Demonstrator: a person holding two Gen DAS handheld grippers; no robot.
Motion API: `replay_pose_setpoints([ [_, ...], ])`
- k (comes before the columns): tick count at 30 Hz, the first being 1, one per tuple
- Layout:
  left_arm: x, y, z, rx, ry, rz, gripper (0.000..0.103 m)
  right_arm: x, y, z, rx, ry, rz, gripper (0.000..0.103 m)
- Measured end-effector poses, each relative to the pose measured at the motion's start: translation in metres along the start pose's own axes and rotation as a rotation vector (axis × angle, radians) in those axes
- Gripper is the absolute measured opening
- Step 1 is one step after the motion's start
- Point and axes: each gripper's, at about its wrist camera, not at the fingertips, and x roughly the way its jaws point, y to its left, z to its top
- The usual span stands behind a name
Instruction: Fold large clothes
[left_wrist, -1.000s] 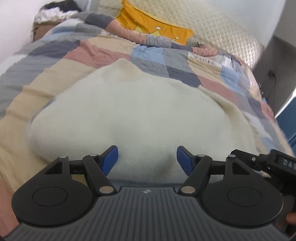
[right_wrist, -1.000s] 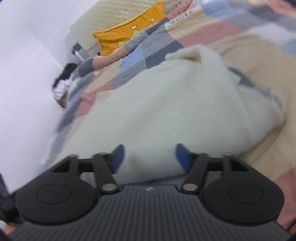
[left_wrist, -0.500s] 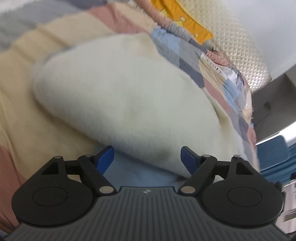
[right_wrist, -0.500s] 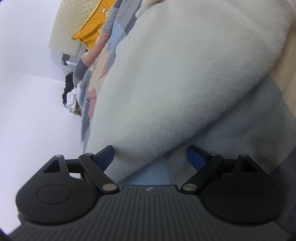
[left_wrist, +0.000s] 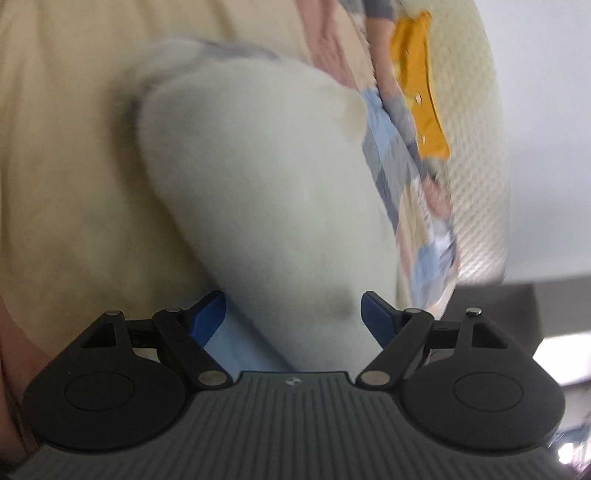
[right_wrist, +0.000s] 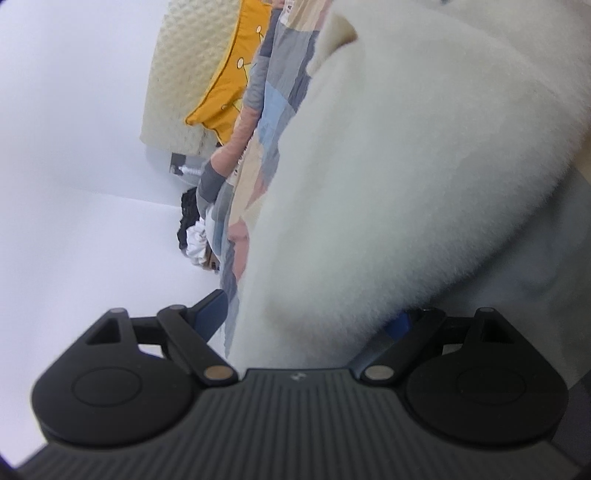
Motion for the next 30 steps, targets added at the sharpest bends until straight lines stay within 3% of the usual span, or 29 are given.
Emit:
replay_pose_setpoints([
  [4, 0.005, 0.012, 0.004, -0.092, -0.020, -0.009, 0.082, 0.000, -0.006, 0.001, 0.023, 0.000, -0.014, 0.088],
  [10, 0.009, 0.016, 0.012, -0.143, -0.057, -0.013, 0.080, -0.005, -0.014, 0.001, 0.031, -0.013, -0.096, 0.088],
  [16, 0.006, 0.019, 0.020, -0.136, -0.098, 0.003, 0.062, -0.014, -0.024, 0.010, 0.090, -0.104, -0.140, 0.086],
  [22, 0.001, 0.011, 0.018, -0.047, -0.133, 0.028, 0.043, -0.015, -0.029, 0.020, 0.049, -0.191, -0.213, 0.068],
  [25, -0.007, 0.007, 0.014, -0.008, -0.156, 0.019, 0.039, -0.011, -0.028, 0.021, 0.023, -0.212, -0.226, 0.060],
  [30, -0.011, -0.001, 0.013, 0.033, -0.170, 0.013, 0.035, -0.015, -0.023, 0.022, -0.037, -0.250, -0.216, 0.037],
])
